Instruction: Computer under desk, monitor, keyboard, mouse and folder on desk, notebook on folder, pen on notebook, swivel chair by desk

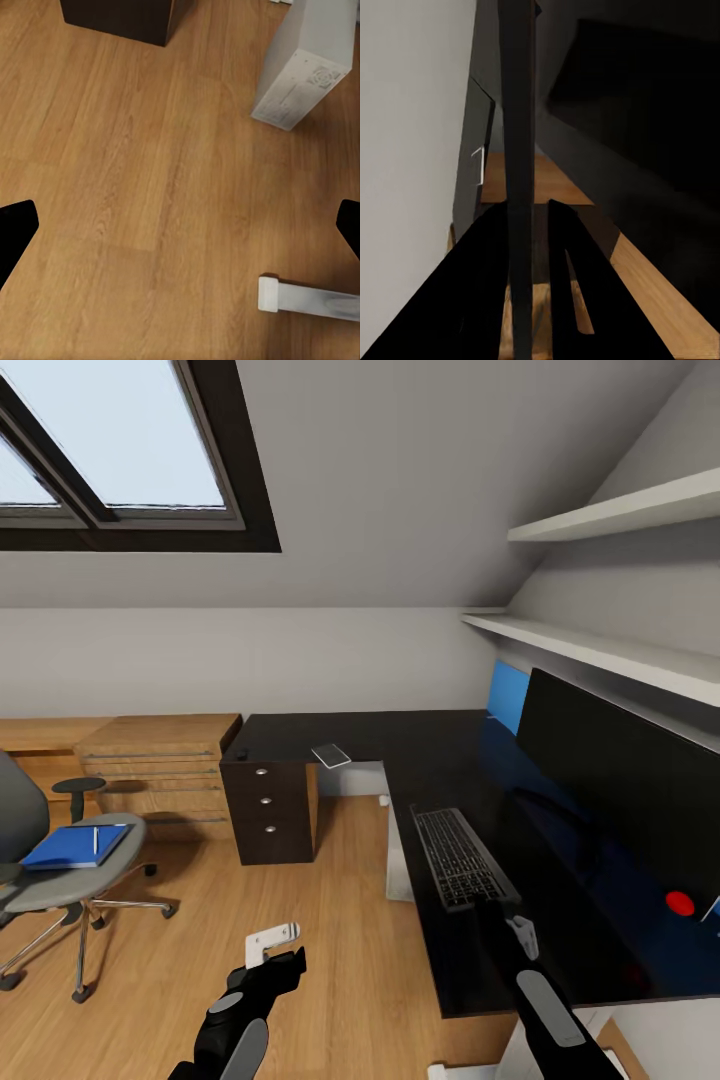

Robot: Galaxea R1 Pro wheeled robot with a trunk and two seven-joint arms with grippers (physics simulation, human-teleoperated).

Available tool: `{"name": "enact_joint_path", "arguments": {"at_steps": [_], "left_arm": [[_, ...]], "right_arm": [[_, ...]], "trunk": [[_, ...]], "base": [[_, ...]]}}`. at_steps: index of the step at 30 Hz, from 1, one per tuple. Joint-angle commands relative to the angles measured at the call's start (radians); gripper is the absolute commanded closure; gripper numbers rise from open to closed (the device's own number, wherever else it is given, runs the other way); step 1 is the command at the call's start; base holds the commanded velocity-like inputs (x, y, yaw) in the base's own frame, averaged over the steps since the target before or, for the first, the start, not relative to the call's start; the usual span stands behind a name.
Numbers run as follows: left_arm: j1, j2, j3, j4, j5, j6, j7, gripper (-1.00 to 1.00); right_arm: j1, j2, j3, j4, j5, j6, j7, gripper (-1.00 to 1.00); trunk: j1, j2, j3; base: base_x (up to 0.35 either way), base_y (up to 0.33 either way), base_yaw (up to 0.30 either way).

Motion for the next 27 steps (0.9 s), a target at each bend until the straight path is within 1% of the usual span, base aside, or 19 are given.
{"name": "enact_joint_path", "arguments": {"at_steps": [1,2,5,8,15,23,27], "left_arm": [[-0.001,0.000,-0.002,-0.001,0.009,0.002,0.009,-1.00],[-0.001,0.000,-0.002,-0.001,0.009,0.002,0.009,-1.00],[-0.001,0.000,-0.002,-0.001,0.009,0.002,0.009,-1.00],[-0.001,0.000,-0.002,-0.001,0.009,0.002,0.009,-1.00],[-0.001,0.000,-0.002,-0.001,0.009,0.001,0.009,-1.00],[-0.001,0.000,-0.002,-0.001,0.009,0.002,0.009,-1.00],[-0.001,0.000,-0.002,-0.001,0.008,0.001,0.010,-1.00]], "right_arm": [[-0.002,0.000,-0.002,0.001,-0.013,0.003,0.001,1.00],[-0.003,0.001,-0.006,0.006,-0.013,0.003,-0.016,1.00],[-0.004,0.001,-0.008,0.009,-0.014,0.002,-0.024,1.00],[-0.004,0.003,-0.009,0.008,-0.015,0.002,-0.024,1.00],[-0.004,0.006,-0.008,0.003,-0.015,0.002,-0.021,1.00],[-0.004,0.008,-0.006,0.003,-0.015,0.004,-0.021,1.00],[-0.004,0.009,-0.006,0.003,-0.015,0.003,-0.023,1.00]], "trunk": [[0.000,-0.001,-0.001],[0.000,-0.001,-0.001],[0.000,-0.001,-0.001],[0.000,-0.001,-0.001],[0.000,-0.001,-0.001],[0.000,-0.001,-0.001],[0.000,-0.001,-0.001]], "base": [[0.000,0.000,0.000],[0.000,0.000,0.000],[0.000,-0.006,0.000],[0.000,-0.085,0.000],[0.000,-0.214,0.000],[0.000,-0.019,0.000],[0.015,-0.163,0.000]]}}
